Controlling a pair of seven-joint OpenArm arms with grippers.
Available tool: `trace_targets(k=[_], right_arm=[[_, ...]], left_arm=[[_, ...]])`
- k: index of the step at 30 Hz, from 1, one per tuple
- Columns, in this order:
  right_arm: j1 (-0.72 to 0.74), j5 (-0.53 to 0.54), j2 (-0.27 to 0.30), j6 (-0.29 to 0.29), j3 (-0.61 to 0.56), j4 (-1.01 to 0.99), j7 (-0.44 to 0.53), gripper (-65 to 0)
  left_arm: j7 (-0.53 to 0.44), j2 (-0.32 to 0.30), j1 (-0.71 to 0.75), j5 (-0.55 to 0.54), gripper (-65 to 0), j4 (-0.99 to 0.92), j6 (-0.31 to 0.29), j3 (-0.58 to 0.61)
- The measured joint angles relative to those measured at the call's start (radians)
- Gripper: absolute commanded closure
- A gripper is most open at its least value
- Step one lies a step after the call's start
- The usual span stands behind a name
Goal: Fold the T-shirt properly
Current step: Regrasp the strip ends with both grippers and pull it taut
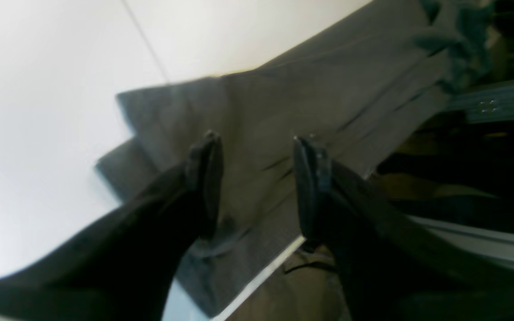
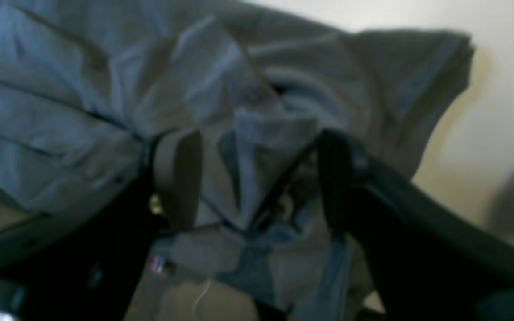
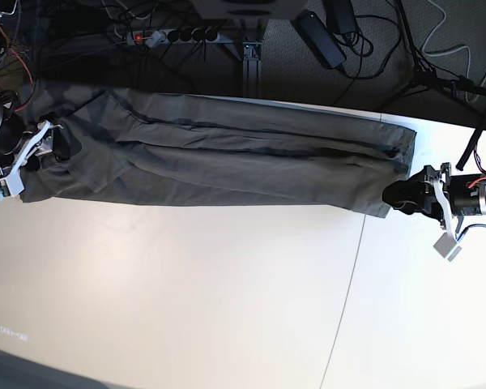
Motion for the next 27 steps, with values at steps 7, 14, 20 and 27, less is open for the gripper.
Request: trace_targets(k=[7, 14, 20, 27], right_arm=[[0.022, 0.050, -0.005, 0.000, 0.003, 0.069, 0.019, -19.3], [0.022, 0.006, -0.074, 0.000, 0.003, -0.010, 0.087, 0.0], [0.023, -0.069, -0.087, 0.000, 0.003, -0.190, 0.179, 0.0], [0.023, -0.063, -0.087, 0.000, 0.003, -0.313, 0.186, 0.0]], left_arm=[[-0.069, 0.003, -0.001, 0.148, -29.3, 0.000, 0.000, -0.116], [-0.100, 0.003, 0.056, 0.129, -30.9, 0.000, 0.000, -0.173], [-0.145, 0.029, 0.108, 0.158, -39.5, 0.000, 0.000, -0.172], [-0.184, 0.058, 0.145, 0.270, -39.6, -0.001, 0.000, -0.172]])
